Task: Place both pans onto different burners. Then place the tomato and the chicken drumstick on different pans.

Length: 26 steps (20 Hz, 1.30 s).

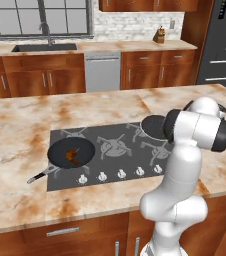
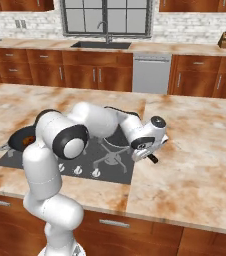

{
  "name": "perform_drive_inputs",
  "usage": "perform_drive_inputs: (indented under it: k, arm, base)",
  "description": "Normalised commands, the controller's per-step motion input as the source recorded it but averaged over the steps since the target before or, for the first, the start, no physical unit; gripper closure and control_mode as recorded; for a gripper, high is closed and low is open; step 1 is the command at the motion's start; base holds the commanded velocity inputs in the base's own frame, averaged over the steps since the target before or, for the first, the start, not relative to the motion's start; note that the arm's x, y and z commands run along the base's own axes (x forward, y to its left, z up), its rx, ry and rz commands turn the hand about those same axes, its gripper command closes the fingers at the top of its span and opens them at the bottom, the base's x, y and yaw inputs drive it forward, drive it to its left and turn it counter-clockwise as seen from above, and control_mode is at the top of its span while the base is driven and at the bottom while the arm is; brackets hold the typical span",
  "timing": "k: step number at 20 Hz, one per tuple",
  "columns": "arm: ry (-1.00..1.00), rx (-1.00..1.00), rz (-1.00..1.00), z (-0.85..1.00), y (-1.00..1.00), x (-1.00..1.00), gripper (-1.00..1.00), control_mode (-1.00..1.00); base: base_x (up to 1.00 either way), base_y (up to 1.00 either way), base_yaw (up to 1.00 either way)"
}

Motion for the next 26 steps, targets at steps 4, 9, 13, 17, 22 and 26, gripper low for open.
perform_drive_inputs:
  k: [4, 9, 13, 17, 22, 26]
  arm:
    - [0.15, 0.0, 0.33, 0.09, 0.39, 0.16, 1.0, -1.0]
    - [0.07, 0.0, 0.2, 0.06, 0.48, 0.19, 1.0, -1.0]
    - [0.0, -0.02, 0.16, 0.0, 0.5, 0.37, 1.0, -1.0]
    - [0.0, -0.01, 0.16, 0.0, 0.51, 0.24, 1.0, -1.0]
    - [0.0, -0.04, 0.14, 0.0, 0.62, 0.18, 1.0, -1.0]
    - [0.0, -0.04, 0.13, -0.07, 0.61, 0.18, 1.0, -1.0]
  base:
    - [0.0, 0.0, 0.0]
    - [0.0, 0.0, 0.0]
    - [0.0, 0.0, 0.0]
    - [0.0, 0.0, 0.0]
    - [0.0, 0.0, 0.0]
    - [0.0, 0.0, 0.0]
